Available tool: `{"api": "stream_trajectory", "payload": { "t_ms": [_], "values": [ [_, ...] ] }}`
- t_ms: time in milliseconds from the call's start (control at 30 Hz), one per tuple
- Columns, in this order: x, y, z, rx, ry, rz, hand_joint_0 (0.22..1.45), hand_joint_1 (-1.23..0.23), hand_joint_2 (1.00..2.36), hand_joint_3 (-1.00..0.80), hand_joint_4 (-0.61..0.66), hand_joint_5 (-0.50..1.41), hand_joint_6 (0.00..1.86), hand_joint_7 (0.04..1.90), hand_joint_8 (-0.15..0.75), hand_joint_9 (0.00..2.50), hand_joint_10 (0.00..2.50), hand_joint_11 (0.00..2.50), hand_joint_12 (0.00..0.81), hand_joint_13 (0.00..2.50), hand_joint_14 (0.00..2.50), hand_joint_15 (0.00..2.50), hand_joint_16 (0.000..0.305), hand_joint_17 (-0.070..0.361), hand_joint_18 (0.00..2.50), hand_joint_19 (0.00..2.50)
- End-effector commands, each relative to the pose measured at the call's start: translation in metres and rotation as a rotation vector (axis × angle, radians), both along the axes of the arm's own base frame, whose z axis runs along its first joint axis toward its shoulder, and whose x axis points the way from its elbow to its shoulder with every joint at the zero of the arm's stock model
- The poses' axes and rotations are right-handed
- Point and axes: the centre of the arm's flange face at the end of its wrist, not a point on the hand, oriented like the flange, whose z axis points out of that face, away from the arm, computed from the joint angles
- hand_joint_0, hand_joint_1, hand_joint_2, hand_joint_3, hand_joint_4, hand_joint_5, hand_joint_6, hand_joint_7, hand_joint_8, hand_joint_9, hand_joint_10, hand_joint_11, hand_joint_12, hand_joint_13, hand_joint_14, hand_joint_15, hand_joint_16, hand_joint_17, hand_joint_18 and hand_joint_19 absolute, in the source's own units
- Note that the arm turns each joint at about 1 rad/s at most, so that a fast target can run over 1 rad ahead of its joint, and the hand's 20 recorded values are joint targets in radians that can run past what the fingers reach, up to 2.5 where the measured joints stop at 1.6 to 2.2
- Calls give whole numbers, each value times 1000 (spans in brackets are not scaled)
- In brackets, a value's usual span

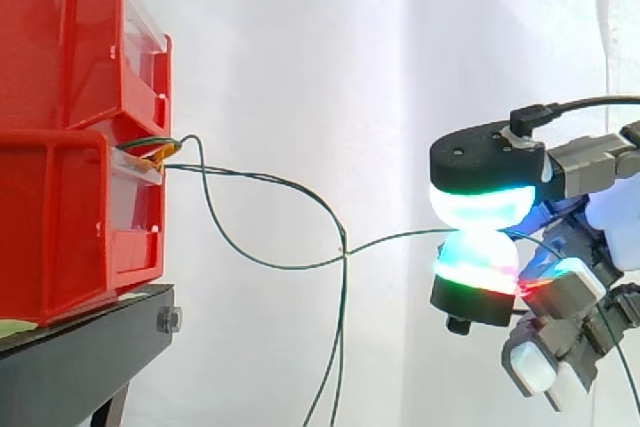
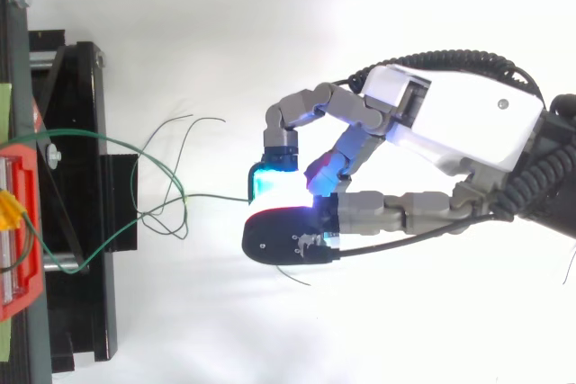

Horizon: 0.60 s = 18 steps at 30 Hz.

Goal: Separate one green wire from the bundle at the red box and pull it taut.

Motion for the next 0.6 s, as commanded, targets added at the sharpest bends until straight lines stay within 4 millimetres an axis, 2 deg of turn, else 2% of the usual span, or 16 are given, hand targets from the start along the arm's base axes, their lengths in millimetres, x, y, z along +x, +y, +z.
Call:
{"api": "stream_trajectory", "payload": {
  "t_ms": [0,567],
  "values": [
    [1,1,0,-14,4,6,624,-794,1015,122,19,-118,902,1389,463,1351,16,926,465,1098,16,487,61,136,980,397],
    [0,0,1,-16,4,3,625,-793,1016,120,20,-118,901,1395,459,1357,16,922,463,1100,14,486,60,136,975,403]
  ]
}}
